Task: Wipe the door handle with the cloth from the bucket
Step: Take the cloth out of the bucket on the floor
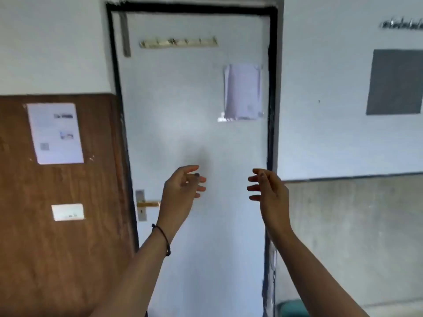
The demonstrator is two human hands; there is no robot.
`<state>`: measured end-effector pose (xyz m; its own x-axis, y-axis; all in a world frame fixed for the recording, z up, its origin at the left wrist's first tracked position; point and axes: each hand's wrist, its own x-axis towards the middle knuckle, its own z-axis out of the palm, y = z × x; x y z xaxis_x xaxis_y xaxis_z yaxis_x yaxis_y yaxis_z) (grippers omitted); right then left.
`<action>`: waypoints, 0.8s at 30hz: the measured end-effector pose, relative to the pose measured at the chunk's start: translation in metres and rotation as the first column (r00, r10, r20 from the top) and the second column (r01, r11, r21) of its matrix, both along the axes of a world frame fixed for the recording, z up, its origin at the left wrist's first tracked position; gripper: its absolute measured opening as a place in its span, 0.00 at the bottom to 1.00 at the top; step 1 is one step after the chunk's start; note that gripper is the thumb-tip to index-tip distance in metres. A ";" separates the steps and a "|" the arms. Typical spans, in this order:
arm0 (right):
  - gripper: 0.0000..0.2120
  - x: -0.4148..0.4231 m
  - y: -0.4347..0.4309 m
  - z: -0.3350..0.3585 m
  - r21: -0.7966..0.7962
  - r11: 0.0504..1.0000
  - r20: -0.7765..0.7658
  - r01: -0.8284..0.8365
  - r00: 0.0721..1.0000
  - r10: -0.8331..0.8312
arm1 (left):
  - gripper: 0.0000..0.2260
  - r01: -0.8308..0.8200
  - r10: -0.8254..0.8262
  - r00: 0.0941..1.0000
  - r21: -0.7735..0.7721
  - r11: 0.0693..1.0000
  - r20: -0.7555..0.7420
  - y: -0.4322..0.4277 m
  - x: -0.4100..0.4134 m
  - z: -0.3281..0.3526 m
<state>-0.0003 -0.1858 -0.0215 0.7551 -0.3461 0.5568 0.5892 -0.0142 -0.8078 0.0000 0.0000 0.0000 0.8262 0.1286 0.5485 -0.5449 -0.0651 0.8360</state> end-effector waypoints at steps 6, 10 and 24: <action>0.13 0.021 -0.059 -0.089 0.001 1.000 -0.211 0.022 0.977 -0.021 | 0.10 0.103 -0.098 0.989 0.039 0.994 -0.113 -0.047 0.040 -0.091; 0.13 0.052 -0.101 -0.156 0.022 0.998 -0.372 0.051 0.927 -0.039 | 0.10 0.194 -0.167 0.955 0.090 0.977 -0.246 -0.088 0.089 -0.157; 0.13 0.163 -0.239 -0.317 0.022 0.928 -0.849 0.371 0.496 -0.179 | 0.08 0.503 -0.333 0.572 0.000 0.864 -0.750 -0.242 0.271 -0.335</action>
